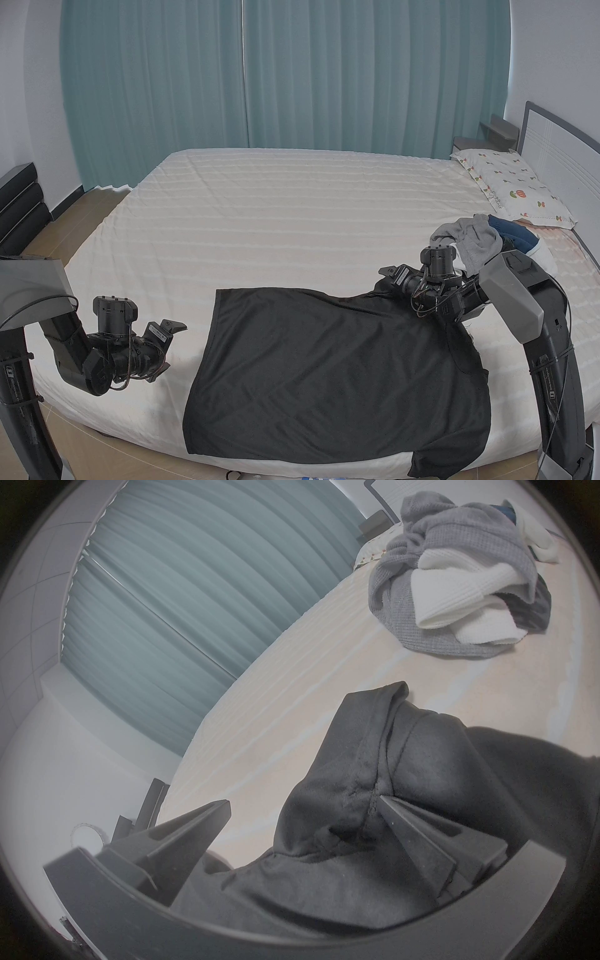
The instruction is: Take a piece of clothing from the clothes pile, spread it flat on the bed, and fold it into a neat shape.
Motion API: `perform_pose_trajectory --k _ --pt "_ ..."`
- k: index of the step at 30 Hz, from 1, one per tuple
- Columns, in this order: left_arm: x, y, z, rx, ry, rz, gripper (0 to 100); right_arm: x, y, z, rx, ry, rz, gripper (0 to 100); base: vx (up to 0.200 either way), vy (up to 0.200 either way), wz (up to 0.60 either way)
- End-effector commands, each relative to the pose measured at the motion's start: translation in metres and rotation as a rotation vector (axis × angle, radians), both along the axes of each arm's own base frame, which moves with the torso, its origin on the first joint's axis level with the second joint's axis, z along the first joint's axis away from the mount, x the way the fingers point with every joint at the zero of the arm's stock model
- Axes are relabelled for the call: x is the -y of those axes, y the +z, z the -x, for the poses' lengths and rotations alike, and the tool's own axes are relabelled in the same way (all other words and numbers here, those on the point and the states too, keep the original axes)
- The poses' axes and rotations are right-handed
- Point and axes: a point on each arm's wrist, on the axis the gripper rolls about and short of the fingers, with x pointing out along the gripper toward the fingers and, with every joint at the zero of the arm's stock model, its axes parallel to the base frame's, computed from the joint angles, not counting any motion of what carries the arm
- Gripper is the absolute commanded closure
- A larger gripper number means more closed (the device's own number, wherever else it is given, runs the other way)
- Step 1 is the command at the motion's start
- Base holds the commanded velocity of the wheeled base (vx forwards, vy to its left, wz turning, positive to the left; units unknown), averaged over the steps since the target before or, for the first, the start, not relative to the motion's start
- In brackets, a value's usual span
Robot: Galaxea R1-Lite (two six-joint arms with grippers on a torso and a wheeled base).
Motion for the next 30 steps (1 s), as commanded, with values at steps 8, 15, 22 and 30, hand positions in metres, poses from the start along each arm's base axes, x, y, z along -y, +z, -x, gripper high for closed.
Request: perform_pose_trajectory --k 8,15,22,30 --pt "0.000 0.000 0.000 -0.001 0.000 0.001 0 -0.002 -0.022 -0.015 -0.061 -0.047 0.028 0 0.000 0.000 0.00" --pt "0.000 -0.001 0.000 -0.002 0.002 0.001 0 0.000 -0.008 -0.013 -0.044 -0.053 0.024 0 0.000 0.000 0.00" --pt "0.000 0.000 0.000 -0.001 0.002 0.001 0 0.005 0.014 -0.003 -0.038 -0.052 0.023 0 0.000 0.000 0.00" --pt "0.000 0.000 0.000 0.000 0.001 0.000 0 0.001 0.000 0.002 -0.084 -0.037 0.044 0 0.000 0.000 0.00"
